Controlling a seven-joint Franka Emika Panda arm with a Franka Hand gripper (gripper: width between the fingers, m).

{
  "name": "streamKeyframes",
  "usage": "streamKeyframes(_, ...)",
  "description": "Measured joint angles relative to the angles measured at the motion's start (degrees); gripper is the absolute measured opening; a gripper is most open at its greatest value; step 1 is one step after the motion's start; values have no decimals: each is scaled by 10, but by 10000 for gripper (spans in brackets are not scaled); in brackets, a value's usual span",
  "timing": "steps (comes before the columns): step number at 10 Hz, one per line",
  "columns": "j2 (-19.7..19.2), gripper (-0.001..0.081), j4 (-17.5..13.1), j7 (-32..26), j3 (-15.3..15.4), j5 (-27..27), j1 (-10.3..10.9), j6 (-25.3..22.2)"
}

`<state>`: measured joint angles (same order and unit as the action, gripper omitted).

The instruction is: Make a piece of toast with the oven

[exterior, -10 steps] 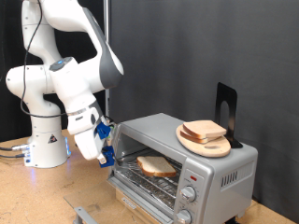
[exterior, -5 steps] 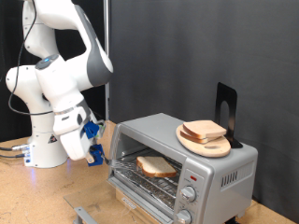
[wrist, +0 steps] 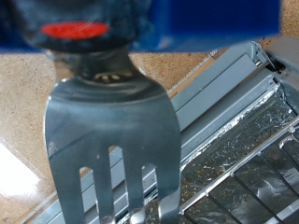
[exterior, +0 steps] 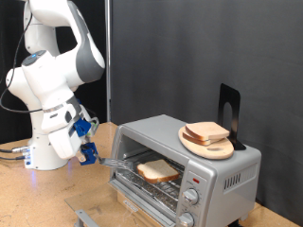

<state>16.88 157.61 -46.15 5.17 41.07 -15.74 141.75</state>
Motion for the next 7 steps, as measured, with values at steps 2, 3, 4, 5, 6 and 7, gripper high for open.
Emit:
streamKeyframes(2, -1, 491, -3, -25, -17, 2, -2, -9)
streamKeyframes(3, 0, 491, -13, -33, -33, 2, -7, -33)
streamKeyframes(4, 0, 491, -32, -35, -51, 1, -15, -73)
streamKeyframes(5, 1, 491, -55, -35, -68, 1, -21, -120)
streamKeyframes(6, 3, 491, -78, -35, -82, 1, -26, -162)
streamKeyframes(7, 8, 491, -97, -34, -93, 2, -28, -195)
